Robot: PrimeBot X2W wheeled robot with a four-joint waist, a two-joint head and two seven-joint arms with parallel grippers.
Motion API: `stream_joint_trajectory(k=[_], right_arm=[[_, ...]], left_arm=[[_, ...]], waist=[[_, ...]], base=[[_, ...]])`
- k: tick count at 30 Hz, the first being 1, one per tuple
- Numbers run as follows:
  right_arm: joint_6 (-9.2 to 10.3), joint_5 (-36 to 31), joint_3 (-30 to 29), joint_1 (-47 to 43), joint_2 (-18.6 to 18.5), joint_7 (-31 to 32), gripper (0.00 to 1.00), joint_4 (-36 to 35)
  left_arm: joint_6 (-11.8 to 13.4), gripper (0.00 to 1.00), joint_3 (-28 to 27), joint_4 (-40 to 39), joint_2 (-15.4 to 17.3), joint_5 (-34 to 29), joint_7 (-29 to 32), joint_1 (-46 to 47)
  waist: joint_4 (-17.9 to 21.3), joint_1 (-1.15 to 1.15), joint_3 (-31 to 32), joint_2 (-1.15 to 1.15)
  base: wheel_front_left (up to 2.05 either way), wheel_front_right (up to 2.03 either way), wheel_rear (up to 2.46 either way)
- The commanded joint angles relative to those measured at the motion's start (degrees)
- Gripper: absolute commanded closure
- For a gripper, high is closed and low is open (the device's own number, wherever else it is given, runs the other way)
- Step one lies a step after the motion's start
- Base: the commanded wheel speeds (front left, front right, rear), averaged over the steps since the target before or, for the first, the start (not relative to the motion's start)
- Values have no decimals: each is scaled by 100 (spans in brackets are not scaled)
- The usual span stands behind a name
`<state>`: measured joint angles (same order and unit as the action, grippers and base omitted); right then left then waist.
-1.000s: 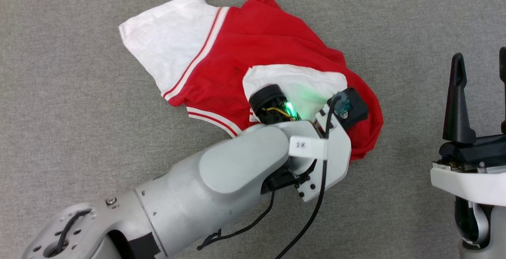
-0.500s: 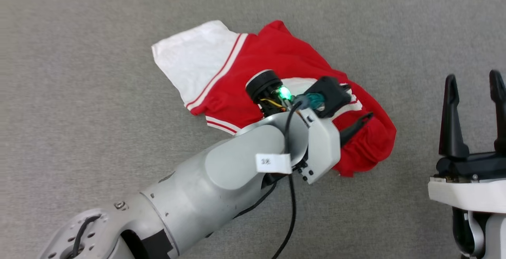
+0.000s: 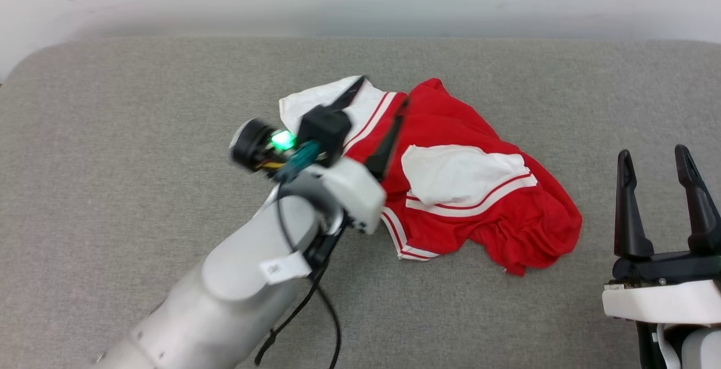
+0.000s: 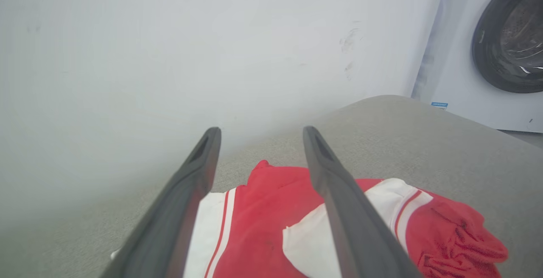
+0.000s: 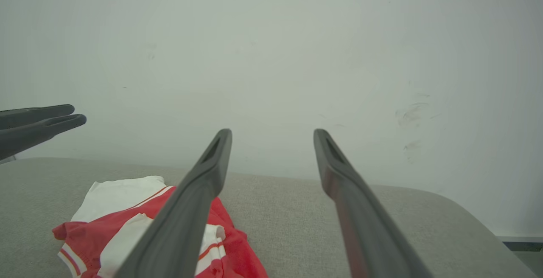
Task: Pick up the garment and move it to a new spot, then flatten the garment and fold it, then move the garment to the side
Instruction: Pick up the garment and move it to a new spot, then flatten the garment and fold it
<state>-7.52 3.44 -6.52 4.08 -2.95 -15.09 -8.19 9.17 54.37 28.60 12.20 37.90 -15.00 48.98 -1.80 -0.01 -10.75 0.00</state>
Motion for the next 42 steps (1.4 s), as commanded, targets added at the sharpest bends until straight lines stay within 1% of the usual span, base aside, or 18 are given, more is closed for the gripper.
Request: stream_joint_trajectory(k=[1, 4, 8, 11, 15, 20, 24, 34, 37, 42], right_arm=[[6, -40, -15, -97, 13, -13, 0, 33], [6, -47, -44, -130, 13, -13, 0, 61], [5, -48, -57, -209, 13, -12, 0, 142], [6, -21, -51, -253, 13, -12, 0, 200], [5, 53, -52, -335, 14, -12, 0, 295], [5, 113, -69, -463, 13, -13, 0, 407], [5, 157, -31, -557, 13, -13, 0, 487], [5, 238, 116, -856, 13, -12, 0, 645], [5, 256, 139, -925, 13, -12, 0, 693], [5, 258, 175, -1017, 13, -12, 0, 759]], left_arm=[[170, 0, -324, -259, 145, -219, -18, -391], [418, 0, -957, -716, 384, -606, -20, -963], [650, 0, -1791, -1260, 552, -1049, -21, -1772], [748, 0, -2390, -1598, 597, -1357, -21, -2374], [762, 0, -3126, -1928, 500, -1690, -22, -3136], [602, 0, -3866, -2223, 275, -2070, -22, -3867], [367, 0, -4253, -2376, 55, -2367, -22, -4303], [-235, 0, -4744, -2573, -385, -2946, -22, -4976], [-359, 0, -4869, -2544, -472, -3061, -22, -5076], [-481, 0, -5024, -2483, -541, -3263, -22, -5223]], waist=[[-88, 1, 96, 0], [-149, 1, 168, 0], [-213, 1, 272, 0], [-234, 1, 351, 0], [-237, 1, 450, 0], [-230, 1, 554, 0], [-216, 1, 653, 0], [-229, 1, 911, 0], [-234, 1, 957, 0], [-232, 1, 1008, 0]], base=[[0, 0, 0], [0, 0, 0], [0, 0, 0], [0, 0, 0], [0, 0, 0], [0, 0, 0], [0, 0, 0], [0, 0, 0], [0, 0, 0], [0, 0, 0]])
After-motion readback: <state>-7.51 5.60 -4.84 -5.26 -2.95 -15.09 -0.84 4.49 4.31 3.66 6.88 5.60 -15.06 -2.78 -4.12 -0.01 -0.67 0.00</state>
